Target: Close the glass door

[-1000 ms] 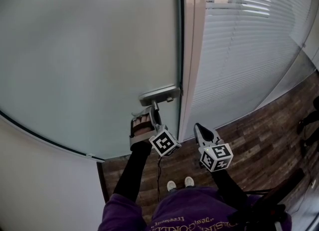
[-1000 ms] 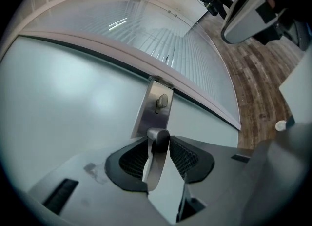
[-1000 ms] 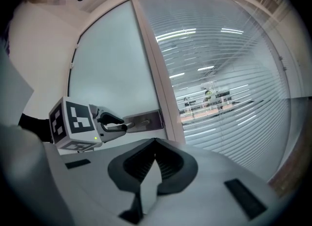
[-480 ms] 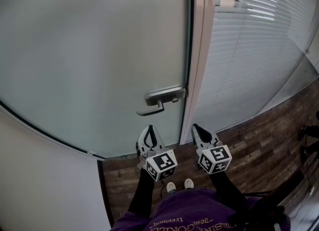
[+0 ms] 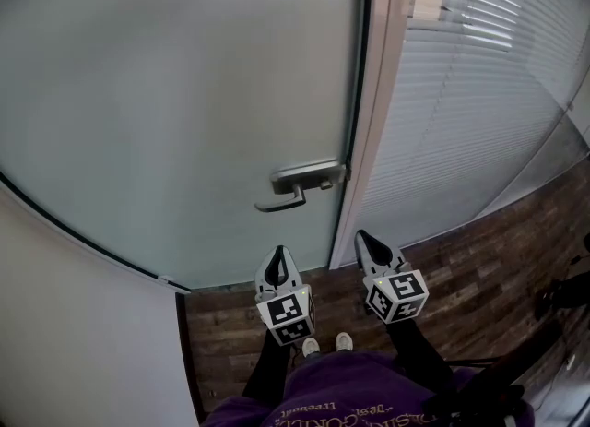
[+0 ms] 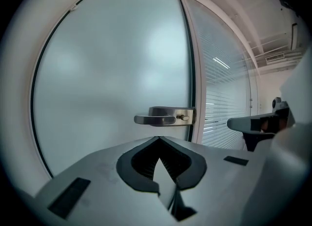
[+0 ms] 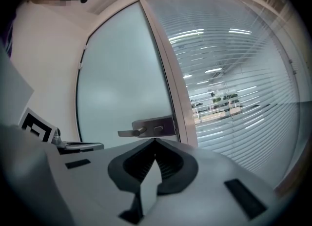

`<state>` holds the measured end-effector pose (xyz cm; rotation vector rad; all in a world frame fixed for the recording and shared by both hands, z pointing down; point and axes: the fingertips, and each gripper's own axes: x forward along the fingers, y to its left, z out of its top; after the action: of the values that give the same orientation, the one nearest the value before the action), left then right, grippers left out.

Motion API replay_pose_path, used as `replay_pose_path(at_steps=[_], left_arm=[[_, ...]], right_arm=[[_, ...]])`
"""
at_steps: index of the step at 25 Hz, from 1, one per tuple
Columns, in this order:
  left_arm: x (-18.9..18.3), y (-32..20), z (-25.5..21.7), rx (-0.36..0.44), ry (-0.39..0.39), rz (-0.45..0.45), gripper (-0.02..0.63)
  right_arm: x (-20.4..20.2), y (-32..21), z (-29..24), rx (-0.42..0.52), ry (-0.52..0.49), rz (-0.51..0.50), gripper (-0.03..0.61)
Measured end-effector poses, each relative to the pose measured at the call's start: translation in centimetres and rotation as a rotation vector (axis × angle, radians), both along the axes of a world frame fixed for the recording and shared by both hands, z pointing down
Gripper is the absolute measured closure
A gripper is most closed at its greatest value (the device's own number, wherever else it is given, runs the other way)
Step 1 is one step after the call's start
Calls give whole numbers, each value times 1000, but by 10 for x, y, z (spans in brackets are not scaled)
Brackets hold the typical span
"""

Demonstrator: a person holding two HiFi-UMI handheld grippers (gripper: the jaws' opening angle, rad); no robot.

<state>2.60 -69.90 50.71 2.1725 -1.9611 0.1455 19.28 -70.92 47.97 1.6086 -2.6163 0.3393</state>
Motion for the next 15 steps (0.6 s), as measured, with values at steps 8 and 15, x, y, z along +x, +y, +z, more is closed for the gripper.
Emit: replay_pose_path(at_steps=[8,15], left_arm=[[6,0,-3,29,-19,24,614],[8,1,-10,31,-30,26,614]], right_arm=[[1,1,3,-6,15,-5,588],[2,1,4,-9,16,-9,588]])
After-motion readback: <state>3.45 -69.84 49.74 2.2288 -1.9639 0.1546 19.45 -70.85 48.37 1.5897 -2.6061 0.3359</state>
